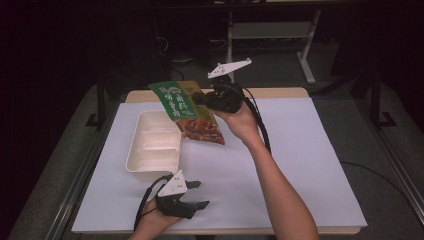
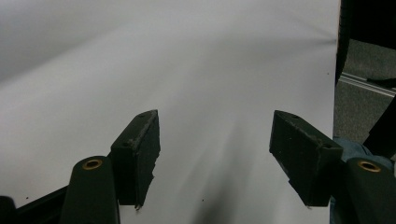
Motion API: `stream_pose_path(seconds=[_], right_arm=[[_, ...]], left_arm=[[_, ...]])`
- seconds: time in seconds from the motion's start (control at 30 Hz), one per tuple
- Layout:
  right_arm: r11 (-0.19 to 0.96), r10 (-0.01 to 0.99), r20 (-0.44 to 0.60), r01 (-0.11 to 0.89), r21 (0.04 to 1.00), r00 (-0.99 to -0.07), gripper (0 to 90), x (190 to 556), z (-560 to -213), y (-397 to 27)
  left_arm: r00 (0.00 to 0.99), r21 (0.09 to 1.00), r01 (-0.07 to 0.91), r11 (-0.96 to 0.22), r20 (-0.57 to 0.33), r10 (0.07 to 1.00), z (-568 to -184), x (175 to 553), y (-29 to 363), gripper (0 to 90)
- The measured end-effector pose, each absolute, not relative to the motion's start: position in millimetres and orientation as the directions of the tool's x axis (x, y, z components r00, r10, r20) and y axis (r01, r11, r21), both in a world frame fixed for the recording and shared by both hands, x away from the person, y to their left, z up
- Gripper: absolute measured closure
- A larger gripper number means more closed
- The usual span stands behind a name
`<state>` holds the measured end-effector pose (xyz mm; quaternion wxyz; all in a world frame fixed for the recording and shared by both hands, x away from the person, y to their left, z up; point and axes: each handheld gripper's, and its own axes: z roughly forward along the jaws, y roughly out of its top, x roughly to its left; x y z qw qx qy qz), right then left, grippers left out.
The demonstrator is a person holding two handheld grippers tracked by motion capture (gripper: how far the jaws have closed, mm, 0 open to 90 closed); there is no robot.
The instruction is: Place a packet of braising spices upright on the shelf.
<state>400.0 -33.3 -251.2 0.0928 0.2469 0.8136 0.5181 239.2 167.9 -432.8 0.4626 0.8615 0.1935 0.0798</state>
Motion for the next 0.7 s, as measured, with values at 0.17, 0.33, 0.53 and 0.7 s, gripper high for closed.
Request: stream_pose_path(seconds=[0.17, 0.33, 0.53, 0.7], right_arm=[[0.336, 0.494, 0.097, 0.293, 0.895, -0.864, 89.7, 407.4, -246.1, -23.2], [0.333, 0.489, 0.101, 0.293, 0.896, -0.866, 89.7, 415.6, -243.1, -14.3], [0.335, 0.485, 0.108, 0.299, 0.894, -0.868, 89.7, 426.1, -245.0, -3.2], [0.329, 0.476, 0.114, 0.297, 0.897, -0.872, 89.7, 434.8, -245.4, 8.9]], left_arm=[[0.914, 0.828, 0.257, -0.499, -0.04, 0.404, -432.8, 239.2, 168.1, 32.5], [0.911, 0.827, 0.259, -0.498, -0.038, 0.41, -432.7, 238.9, 170.6, 32.2], [0.911, 0.824, 0.253, -0.507, -0.027, 0.411, -433.0, 239.4, 171.9, 31.5], [0.909, 0.828, 0.243, -0.505, -0.013, 0.416, -433.5, 237.9, 171.5, 31.4]])
